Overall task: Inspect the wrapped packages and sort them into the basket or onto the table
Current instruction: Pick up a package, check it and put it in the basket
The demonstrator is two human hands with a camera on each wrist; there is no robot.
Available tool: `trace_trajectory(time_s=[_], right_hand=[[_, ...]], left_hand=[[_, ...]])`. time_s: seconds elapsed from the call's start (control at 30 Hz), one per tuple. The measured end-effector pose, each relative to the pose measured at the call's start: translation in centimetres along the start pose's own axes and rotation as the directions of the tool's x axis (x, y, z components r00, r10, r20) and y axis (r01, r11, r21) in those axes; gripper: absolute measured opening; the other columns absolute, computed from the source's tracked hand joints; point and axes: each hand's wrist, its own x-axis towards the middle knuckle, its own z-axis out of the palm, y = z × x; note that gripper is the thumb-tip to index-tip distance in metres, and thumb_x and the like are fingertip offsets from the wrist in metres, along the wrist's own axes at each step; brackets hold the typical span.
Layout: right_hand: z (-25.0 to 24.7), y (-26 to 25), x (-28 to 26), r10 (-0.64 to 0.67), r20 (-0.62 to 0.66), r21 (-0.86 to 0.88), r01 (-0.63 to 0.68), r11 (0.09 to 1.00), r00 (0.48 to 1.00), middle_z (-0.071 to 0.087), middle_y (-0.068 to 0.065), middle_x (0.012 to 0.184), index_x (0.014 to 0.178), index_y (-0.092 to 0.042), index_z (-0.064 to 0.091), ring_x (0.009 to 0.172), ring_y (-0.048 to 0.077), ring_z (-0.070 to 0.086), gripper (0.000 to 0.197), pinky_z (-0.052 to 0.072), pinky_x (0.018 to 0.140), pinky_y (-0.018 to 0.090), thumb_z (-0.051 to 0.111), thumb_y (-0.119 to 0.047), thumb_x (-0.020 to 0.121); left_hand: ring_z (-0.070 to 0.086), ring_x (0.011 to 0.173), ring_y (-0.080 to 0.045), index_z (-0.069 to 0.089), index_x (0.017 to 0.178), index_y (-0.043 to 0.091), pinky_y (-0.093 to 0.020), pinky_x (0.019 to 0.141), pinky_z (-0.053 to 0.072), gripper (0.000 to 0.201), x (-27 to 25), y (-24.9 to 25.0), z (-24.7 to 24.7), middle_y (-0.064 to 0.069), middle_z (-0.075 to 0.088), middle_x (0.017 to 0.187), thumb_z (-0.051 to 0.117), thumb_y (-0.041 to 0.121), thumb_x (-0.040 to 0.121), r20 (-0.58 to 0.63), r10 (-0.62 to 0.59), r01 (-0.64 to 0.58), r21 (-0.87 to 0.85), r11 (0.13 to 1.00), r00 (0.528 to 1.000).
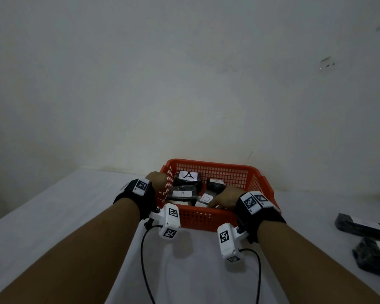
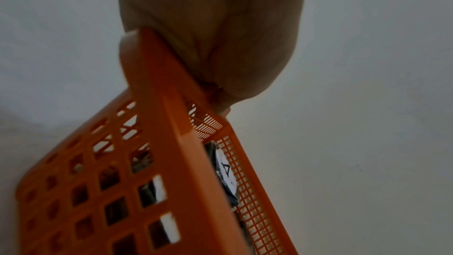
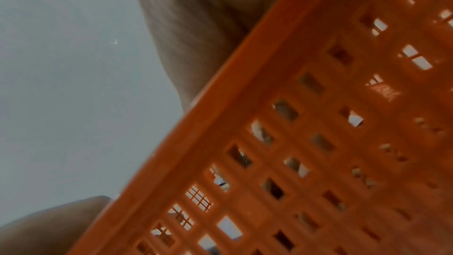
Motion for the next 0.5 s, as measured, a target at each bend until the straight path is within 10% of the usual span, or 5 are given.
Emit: trace_trajectory(time_s=[0.1, 0.23, 0.5], right_hand=[[-0.2, 0.3, -0.7, -0.024, 0.011, -0.009, 0.024, 1.0, 1.0, 0.076, 0.005, 0.109, 0.104, -0.015, 0.074, 0.083, 0.015, 0.07, 0.026, 0.053, 0.063, 0.024, 0.078, -0.035, 0.089], [-0.6, 0.8, -0.2, -0.038, 0.055, 0.039, 0.036, 0.999, 0.998, 0.076, 0.004, 0.116, 0.117, -0.013, 0.076, 0.104, 0.02, 0.072, 0.033, 0.058, 0.096, 0.032, 0.074, -0.033, 0.091], [0.1, 0.7, 0.5, -0.009, 0.034, -0.002, 0.009, 1.0, 0.999, 0.077, 0.006, 0.115, 0.091, -0.021, 0.071, 0.108, 0.024, 0.073, 0.018, 0.057, 0.103, 0.041, 0.074, -0.038, 0.089]], left_hand=[[0.076, 0.098, -0.024, 0.053, 0.139, -0.006, -0.035, 0.095, 0.053, 0.04, -0.2, -0.1, -0.3, -0.023, 0.063, 0.136, 0.054, 0.015, 0.105, -0.02, 0.006, -0.007, -0.027, 1.0, 1.0], [0.066, 0.119, -0.037, 0.054, 0.135, -0.005, -0.036, 0.101, 0.051, 0.046, -0.2, -0.7, 0.0, -0.021, 0.066, 0.133, 0.066, 0.021, 0.099, -0.004, 0.049, -0.049, 0.053, 0.997, 0.999], [0.061, 0.127, -0.037, 0.049, 0.14, -0.006, -0.036, 0.105, 0.047, 0.04, -0.1, -0.3, 0.3, -0.023, 0.06, 0.141, 0.049, 0.018, 0.108, -0.049, 0.198, -0.169, 0.346, 0.923, 0.979]])
